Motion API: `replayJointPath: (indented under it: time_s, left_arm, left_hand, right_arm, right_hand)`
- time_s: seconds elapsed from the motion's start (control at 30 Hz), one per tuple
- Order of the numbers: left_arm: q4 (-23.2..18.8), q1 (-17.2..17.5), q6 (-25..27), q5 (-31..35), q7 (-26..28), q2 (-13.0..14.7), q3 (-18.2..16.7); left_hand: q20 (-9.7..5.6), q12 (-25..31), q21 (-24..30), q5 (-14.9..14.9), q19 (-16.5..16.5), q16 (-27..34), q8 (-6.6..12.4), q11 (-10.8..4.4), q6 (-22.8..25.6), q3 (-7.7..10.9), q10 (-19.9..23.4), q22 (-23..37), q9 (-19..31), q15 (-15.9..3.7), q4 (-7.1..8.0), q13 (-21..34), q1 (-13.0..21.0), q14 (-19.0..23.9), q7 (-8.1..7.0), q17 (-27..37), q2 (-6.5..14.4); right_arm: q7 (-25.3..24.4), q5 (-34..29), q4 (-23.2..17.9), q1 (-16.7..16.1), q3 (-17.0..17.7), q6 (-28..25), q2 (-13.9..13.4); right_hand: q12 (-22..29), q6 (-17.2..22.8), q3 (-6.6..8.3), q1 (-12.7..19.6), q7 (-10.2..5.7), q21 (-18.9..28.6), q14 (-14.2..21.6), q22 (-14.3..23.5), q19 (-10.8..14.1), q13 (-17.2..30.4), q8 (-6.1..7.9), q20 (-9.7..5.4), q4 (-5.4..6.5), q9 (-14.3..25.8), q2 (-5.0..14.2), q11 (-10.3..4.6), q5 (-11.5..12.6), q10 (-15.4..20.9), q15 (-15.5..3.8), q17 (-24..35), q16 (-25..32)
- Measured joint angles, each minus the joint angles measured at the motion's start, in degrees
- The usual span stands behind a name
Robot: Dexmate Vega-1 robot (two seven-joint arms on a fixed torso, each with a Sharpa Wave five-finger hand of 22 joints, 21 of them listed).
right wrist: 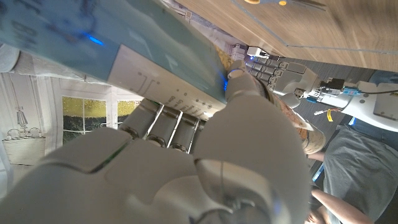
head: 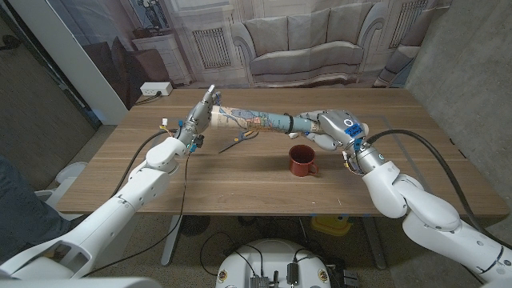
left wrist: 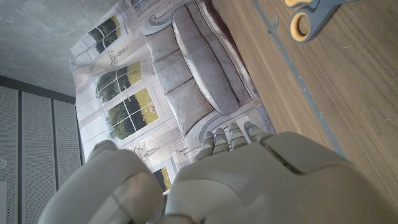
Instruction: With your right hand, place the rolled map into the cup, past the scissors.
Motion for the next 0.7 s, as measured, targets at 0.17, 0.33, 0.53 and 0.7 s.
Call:
replayJointPath:
  time_s: [0.17,0.33,0.53,0.7]
  left_arm:
    - [0.05,0.35,-0.32,-0.09,-0.05,-0.04,-0.10]
    - [0.05,0.76,-0.57,-0.21,-0.06,-0.04,-0.25]
    - [-0.06,1.19,-0.80,-0.41,-0.04,0.01,-0.38]
    - [-0.24,1.52,-0.85,-0.53,0.00,0.11,-0.54]
  left_hand:
    - [0.00,0.00,0.00,0.00,0.00,0.00,0.00,0.00,0.00,0.00,0.00,0.00,0.00,0.00,0.00,0.00,0.00,0.00,0.00,0.00,0.00]
    - [0.00,0.00,0.00,0.00,0.00,0.00,0.00,0.00,0.00,0.01,0.00,0.00,0.00,0.00,0.00,0.00,0.00,0.00,0.00,0.00,0.00]
    - [0.00,0.00,0.00,0.00,0.00,0.00,0.00,0.00,0.00,-0.33,0.00,0.00,0.00,0.00,0.03,0.00,0.00,0.00,0.00,0.00,0.00]
    - [0.00,0.00,0.00,0.00,0.00,0.00,0.00,0.00,0.00,-0.33,0.00,0.00,0.00,0.00,0.03,0.00,0.00,0.00,0.00,0.00,0.00]
  right_arm:
    - [0.94,-1.01,-0.55,0.67,-1.37,-1.17,-0.89]
    - [1.68,-1.73,-0.60,0.89,-1.95,-2.03,-1.10]
    - [2.34,-2.26,-0.47,1.41,-2.95,-2.97,-1.28]
    - [2.70,-2.49,-0.12,1.80,-3.58,-3.51,-1.29]
  right_hand:
    - [0.00,-0.01,-0.32,0.00,-0.17,0.00,0.00,0.00,-0.03,0.01,0.00,0.04,0.16,0.03,0.00,0.01,0.23,0.00,0.00,0.00,0.00]
    - [0.00,0.00,-0.33,0.00,-0.19,0.00,0.00,0.00,-0.32,0.01,0.00,0.32,0.16,0.03,0.00,-0.18,0.23,-0.20,0.00,0.00,0.00]
    - [0.00,0.01,-0.33,0.00,-0.22,0.00,0.00,0.00,-0.31,0.01,0.00,0.32,0.16,0.01,0.00,-0.18,0.23,-0.20,0.00,0.00,0.00]
    - [0.00,0.10,-0.33,0.00,-0.49,0.00,0.00,0.00,-0.31,-0.01,-0.02,0.32,0.16,-0.01,0.00,-0.18,0.22,-0.20,0.00,0.00,0.00]
